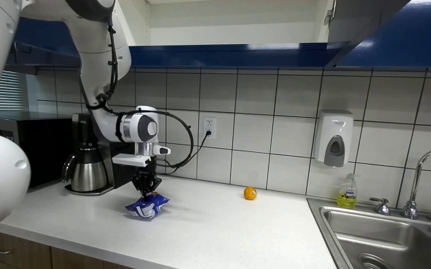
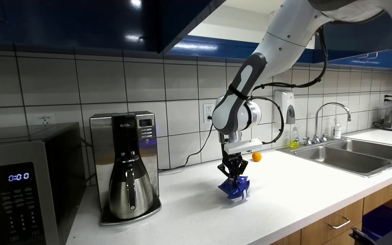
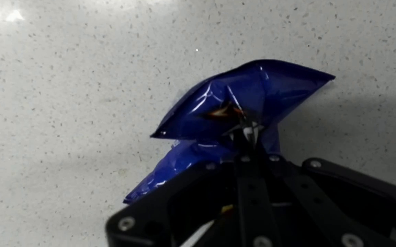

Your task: Move an object and put it on another position

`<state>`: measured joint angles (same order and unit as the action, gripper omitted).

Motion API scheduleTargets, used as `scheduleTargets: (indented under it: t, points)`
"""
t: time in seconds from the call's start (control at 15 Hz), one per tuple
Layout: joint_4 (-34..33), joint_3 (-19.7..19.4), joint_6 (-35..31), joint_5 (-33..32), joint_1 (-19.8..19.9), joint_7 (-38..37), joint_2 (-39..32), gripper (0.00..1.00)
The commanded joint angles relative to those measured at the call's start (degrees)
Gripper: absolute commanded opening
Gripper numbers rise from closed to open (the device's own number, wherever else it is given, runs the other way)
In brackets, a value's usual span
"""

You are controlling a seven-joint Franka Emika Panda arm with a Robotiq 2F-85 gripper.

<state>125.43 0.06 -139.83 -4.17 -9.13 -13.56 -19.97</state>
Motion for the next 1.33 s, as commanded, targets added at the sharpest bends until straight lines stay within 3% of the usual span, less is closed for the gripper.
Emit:
scheduleTargets:
  t: [0.0,0.67,1.27]
  points:
    - [3.02,0.06,1.11,-1.92,-0.70,-1.98,5.42,0.00]
    - [13.91,2.59,4.03,-1.07,-0.21,-1.58,20.48,0.00]
    - [18.20,6.93,17.86,1.47,-0.11,-0.52,41.49,0.00]
